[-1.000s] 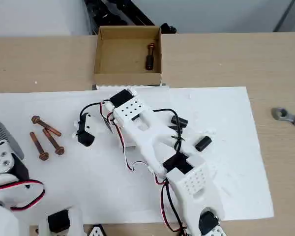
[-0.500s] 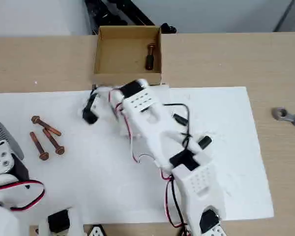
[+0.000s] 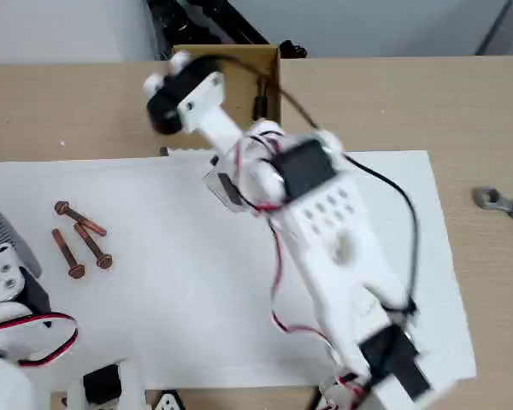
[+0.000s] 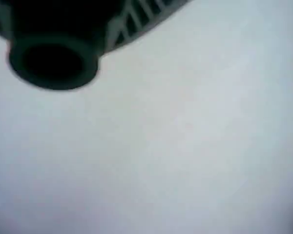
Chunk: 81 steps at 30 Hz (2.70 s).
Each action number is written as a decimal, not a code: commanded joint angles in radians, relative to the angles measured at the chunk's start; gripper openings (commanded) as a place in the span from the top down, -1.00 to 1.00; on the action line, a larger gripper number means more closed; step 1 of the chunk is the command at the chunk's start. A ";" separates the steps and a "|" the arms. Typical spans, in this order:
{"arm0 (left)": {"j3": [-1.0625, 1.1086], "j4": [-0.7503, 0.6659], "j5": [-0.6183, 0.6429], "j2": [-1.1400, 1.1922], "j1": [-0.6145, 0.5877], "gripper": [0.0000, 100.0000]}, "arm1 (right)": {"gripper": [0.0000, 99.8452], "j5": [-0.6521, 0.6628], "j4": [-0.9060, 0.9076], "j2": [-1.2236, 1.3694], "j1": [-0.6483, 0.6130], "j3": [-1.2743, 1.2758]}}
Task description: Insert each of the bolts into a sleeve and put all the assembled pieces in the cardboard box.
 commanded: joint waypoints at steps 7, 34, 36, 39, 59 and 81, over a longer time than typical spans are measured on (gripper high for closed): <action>0.096 -0.127 0.002 0.066 0.000 0.99 | 0.99 -0.057 0.070 -0.414 0.008 -0.046; 0.492 -0.833 -0.003 0.146 0.514 0.99 | 0.99 -0.244 -0.507 -1.191 0.131 1.191; 0.492 -0.833 -0.003 0.146 0.532 0.99 | 0.99 -0.244 -0.644 -1.194 0.131 1.283; 0.490 -0.833 -0.003 0.144 0.559 0.99 | 0.99 -0.258 -0.837 -1.193 0.113 1.364; 0.357 -0.763 0.002 0.143 0.772 0.99 | 1.00 -0.351 -1.079 -1.191 -0.070 1.424; 0.426 -0.793 0.184 0.213 0.856 0.99 | 1.00 -0.351 -1.098 -1.193 -0.085 1.481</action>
